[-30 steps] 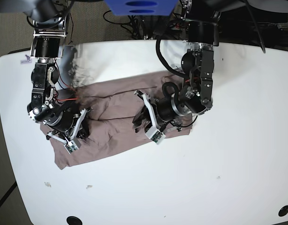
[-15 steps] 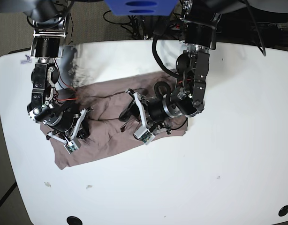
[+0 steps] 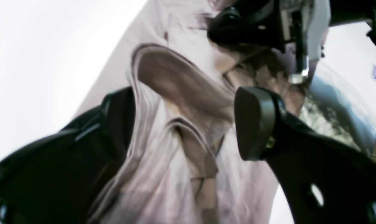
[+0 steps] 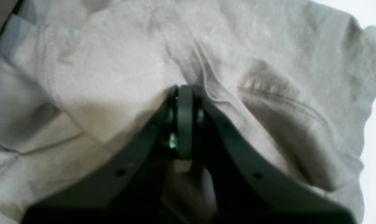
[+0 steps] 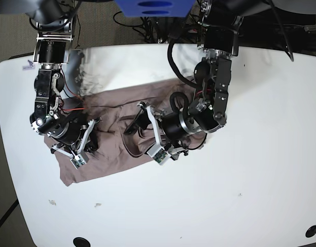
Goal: Fold the T-shirt properly
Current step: 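Carry the held strip end with the left gripper toward the right gripper, then lower the folded end onto the strip middle with the left gripper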
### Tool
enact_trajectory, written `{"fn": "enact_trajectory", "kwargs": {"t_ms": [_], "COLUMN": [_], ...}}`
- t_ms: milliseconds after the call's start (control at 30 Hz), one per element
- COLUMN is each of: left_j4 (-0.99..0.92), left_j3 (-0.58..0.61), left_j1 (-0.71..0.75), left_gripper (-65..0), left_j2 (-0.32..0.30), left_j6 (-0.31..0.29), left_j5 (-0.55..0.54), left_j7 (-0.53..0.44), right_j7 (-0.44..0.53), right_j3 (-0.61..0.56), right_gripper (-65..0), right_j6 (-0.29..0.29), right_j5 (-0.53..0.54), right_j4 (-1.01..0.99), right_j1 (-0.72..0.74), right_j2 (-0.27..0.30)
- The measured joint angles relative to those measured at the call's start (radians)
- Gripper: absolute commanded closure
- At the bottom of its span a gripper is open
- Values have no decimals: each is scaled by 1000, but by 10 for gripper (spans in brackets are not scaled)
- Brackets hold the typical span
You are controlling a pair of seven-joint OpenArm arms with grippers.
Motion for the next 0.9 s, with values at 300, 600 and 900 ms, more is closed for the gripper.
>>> {"fn": "enact_trajectory", "kwargs": {"t_ms": [300, 600, 900], "left_j4": [-1, 6, 45], "left_j3": [53, 54, -23], "left_j1": [-16, -25, 7], "left_gripper": [-466, -464, -464], "left_j2": [0, 2, -18], "left_j6": [0, 37, 134], "left_j5": [-46, -84, -92], "left_j7": [-2, -2, -6], "right_j7": [0, 0, 0], "right_j3": [-1, -1, -1], "right_gripper": [0, 0, 0], "right_j6": [0, 0, 0], "right_j5": [0, 0, 0], "right_j4": [0, 0, 0], "right_j1": [0, 0, 0], "right_j2": [0, 0, 0]}}
